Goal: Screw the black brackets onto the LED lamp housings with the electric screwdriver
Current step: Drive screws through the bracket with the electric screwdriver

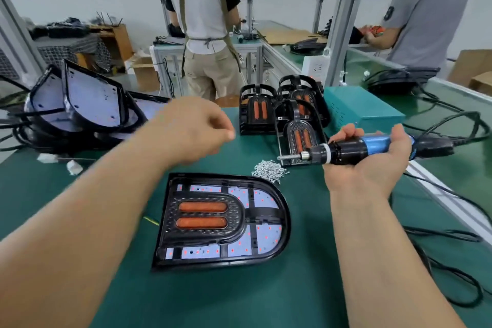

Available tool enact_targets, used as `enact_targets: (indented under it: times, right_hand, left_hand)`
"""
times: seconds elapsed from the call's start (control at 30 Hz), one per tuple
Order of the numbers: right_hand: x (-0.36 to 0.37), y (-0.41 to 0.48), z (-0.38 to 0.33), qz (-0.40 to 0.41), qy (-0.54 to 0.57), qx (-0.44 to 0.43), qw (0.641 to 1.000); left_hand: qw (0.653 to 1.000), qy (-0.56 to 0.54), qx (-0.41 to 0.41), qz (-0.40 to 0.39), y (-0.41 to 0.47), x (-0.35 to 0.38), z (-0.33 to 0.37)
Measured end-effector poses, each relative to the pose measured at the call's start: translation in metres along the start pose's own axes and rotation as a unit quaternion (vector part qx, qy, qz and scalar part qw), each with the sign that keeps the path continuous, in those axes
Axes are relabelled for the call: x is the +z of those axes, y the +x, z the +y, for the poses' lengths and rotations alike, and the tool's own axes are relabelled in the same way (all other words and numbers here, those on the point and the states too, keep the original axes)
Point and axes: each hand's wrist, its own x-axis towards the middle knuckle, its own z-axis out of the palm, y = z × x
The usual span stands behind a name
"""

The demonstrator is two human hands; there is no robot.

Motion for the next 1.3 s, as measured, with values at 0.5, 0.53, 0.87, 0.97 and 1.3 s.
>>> enact_targets:
  times: [0.5, 0.53, 0.87, 0.97, 1.3]
  right_hand:
    - [-0.004, 0.002, 0.002, -0.008, 0.006, 0.014, 1.000]
    - [-0.004, 0.002, 0.003, -0.009, 0.008, 0.014, 1.000]
    - [-0.004, -0.002, 0.004, -0.019, -0.002, 0.008, 1.000]
    - [-0.002, -0.003, 0.003, -0.017, 0.011, 0.010, 1.000]
    - [0.000, -0.001, 0.000, -0.008, 0.028, 0.005, 1.000]
  left_hand:
    - [0.962, 0.171, 0.015, -0.213, 0.065, 0.094, 0.042]
    - [0.964, 0.166, 0.009, -0.206, 0.066, 0.094, 0.041]
    - [0.936, -0.308, -0.140, -0.100, 0.058, 0.073, 0.024]
    - [0.851, -0.485, -0.178, -0.094, 0.040, 0.064, 0.021]
    - [0.803, -0.540, -0.194, -0.160, 0.002, 0.058, 0.027]
